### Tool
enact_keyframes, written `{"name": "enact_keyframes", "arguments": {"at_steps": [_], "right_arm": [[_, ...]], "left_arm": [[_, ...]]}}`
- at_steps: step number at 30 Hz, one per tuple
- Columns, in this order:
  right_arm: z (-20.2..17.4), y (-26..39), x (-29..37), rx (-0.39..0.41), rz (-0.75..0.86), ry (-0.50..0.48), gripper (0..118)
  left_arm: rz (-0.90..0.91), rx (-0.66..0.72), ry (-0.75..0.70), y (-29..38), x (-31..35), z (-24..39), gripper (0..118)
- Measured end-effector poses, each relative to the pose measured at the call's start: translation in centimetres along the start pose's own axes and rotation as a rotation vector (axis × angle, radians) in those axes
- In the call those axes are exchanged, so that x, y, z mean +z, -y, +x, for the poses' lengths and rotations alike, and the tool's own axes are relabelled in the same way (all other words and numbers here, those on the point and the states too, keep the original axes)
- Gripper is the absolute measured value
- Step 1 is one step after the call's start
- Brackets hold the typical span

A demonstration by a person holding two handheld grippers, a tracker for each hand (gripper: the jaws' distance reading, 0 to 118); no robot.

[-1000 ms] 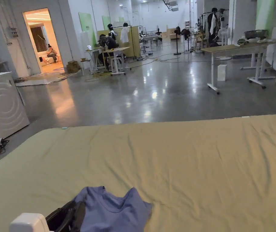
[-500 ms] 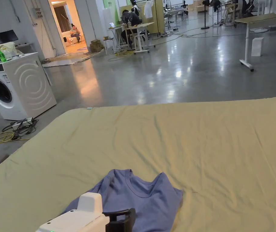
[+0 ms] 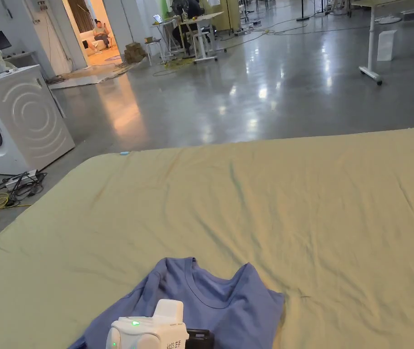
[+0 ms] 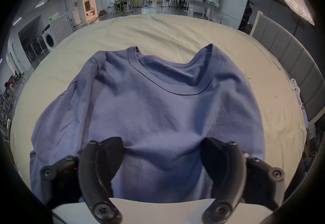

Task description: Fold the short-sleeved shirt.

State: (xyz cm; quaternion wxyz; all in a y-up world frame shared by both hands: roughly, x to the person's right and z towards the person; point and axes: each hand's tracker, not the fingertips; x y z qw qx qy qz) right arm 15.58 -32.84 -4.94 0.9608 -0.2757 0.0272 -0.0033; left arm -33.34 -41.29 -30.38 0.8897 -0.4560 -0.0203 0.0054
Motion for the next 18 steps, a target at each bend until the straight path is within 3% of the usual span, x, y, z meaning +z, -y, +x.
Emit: {"name": "enact_keyframes", "arguments": {"at_steps": [3,5,6,8,9,14,18], "right_arm": [[0.6,0.5,-0.2,0.009,-0.023,0.009,0],[1.0,0.8,-0.3,0.002,-0.032,0.012,0],[1.2,1.0,-0.3,-0.005,-0.039,0.013,0],[1.6,1.2,-0.3,-0.018,-0.047,0.014,0],[1.7,1.3,-0.2,-0.024,-0.05,0.015,0],[2.0,1.2,1.3,-0.016,-0.028,0.015,0],[2.2,1.0,2.8,0.011,-0.004,0.005,0]], "left_arm": [[-0.006,0.003,-0.017,0.4,-0.1,0.9,74],[-0.007,-0.001,-0.029,0.4,1.1,1.3,34],[-0.001,0.005,-0.023,0.3,1.6,1.2,1],[0.007,0.036,-0.088,0.0,2.4,0.5,1],[-0.012,0.095,0.008,0.1,2.5,0.1,1],[0.01,0.213,0.009,-0.6,4.6,-0.2,1],[0.149,0.317,0.029,-2.2,7.4,-3.0,1]]}}
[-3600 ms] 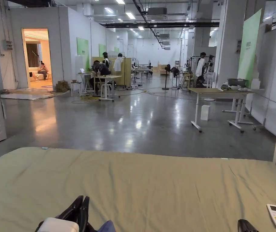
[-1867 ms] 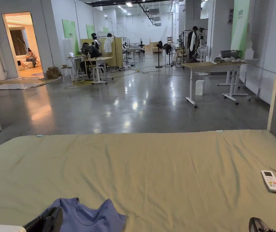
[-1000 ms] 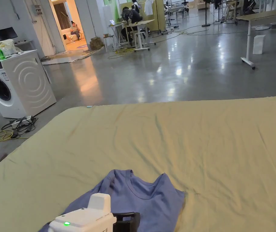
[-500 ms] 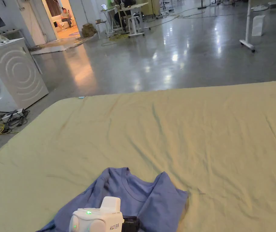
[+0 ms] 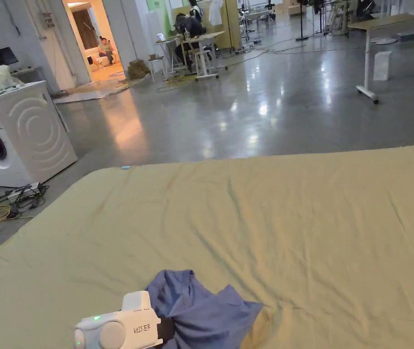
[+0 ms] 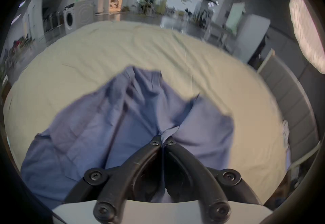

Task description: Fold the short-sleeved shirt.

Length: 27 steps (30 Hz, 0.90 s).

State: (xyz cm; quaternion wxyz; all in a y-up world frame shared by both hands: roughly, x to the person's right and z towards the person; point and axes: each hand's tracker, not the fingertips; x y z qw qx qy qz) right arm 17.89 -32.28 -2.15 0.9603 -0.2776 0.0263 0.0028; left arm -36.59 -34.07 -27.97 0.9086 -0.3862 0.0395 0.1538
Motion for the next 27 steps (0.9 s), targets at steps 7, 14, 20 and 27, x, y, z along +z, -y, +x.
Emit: {"name": "enact_keyframes", "arguments": {"at_steps": [7,14,20,27], "right_arm": [[0.9,0.7,2.1,-0.039,0.04,0.005,0],[1.5,0.8,2.6,-0.11,0.05,0.036,0],[1.8,0.9,3.4,-0.097,0.074,0.057,0],[4.0,2.8,4.5,-0.148,0.033,0.13,0]], "left_arm": [[0.192,0.036,0.017,-8.9,5.8,-0.1,1],[0.353,-0.138,0.135,-15.3,9.7,7.6,1],[0.327,-0.41,0.277,-13.3,6.6,20.9,1],[-0.003,-0.503,0.568,5.4,0.1,34.9,1]]}}
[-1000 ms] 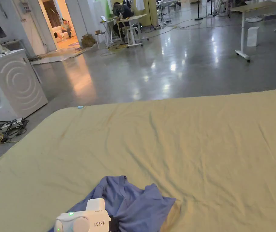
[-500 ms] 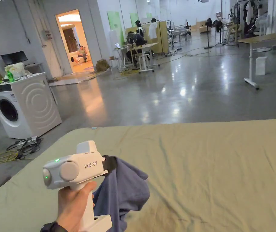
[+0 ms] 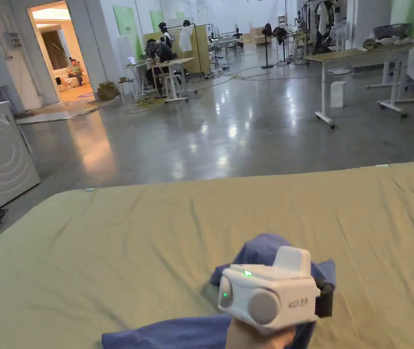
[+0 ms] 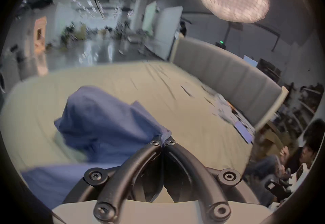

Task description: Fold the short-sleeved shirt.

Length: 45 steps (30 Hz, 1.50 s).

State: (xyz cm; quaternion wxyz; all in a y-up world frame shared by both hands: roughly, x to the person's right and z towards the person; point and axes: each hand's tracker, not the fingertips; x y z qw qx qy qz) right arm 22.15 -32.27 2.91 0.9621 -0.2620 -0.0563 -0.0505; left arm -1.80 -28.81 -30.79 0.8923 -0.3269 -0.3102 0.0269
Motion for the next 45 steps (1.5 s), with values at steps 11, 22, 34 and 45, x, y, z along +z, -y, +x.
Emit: {"name": "enact_keyframes", "arguments": {"at_steps": [11,22,34,45], "right_arm": [[2.7,2.0,1.5,-0.038,-0.052,0.069,0],[0.8,-0.5,1.0,-0.002,0.021,-0.034,0],[-6.3,-8.1,2.3,0.106,0.344,-0.204,0],[-7.8,-9.3,4.9,0.168,0.41,-0.21,0]], "left_arm": [[-0.238,-0.149,0.274,18.6,-2.8,15.6,1],[-0.092,-0.145,0.132,16.0,7.0,8.6,80],[0.494,-0.081,-0.495,12.4,33.5,3.7,79],[0.52,-0.095,-0.665,14.7,37.1,5.4,1]]}}
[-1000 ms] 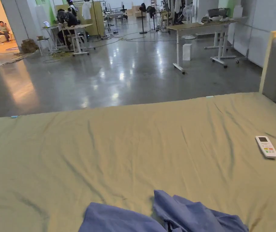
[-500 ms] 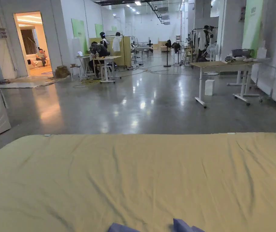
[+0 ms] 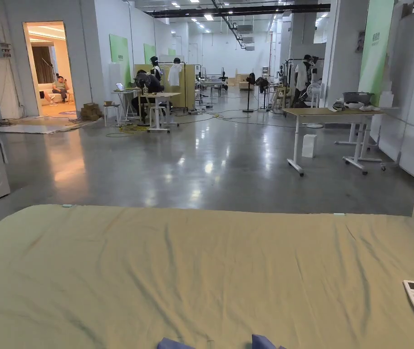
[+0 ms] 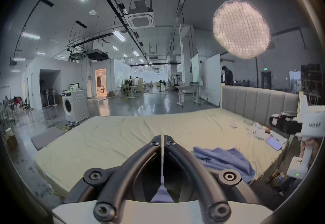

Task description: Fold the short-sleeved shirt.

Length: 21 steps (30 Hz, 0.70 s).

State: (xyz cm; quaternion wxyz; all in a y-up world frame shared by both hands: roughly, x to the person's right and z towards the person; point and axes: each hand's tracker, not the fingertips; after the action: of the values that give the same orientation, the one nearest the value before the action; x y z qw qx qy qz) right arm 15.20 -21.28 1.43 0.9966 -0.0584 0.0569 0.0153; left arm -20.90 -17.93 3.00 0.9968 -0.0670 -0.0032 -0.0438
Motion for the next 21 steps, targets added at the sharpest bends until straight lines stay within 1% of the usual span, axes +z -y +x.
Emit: {"name": "enact_keyframes", "arguments": {"at_steps": [6,10,13,17,21], "right_arm": [[0.4,0.7,0.1,-0.003,-0.027,0.005,0],[0.8,1.0,0.0,-0.016,-0.048,0.01,0],[1.0,1.4,-0.1,-0.031,-0.072,0.009,0],[1.2,1.9,-0.4,-0.028,-0.085,0.004,0],[1.5,3.0,-0.9,-0.05,-0.123,-0.003,0]], "left_arm": [[-0.066,0.035,0.043,1.1,0.7,0.4,0],[-0.063,0.065,0.059,1.2,0.4,0.5,0],[-0.075,0.054,0.06,1.1,-0.3,0.8,0],[-0.084,0.063,0.086,1.2,-1.7,0.9,0],[-0.131,0.051,0.111,1.9,-4.6,0.9,0]]}}
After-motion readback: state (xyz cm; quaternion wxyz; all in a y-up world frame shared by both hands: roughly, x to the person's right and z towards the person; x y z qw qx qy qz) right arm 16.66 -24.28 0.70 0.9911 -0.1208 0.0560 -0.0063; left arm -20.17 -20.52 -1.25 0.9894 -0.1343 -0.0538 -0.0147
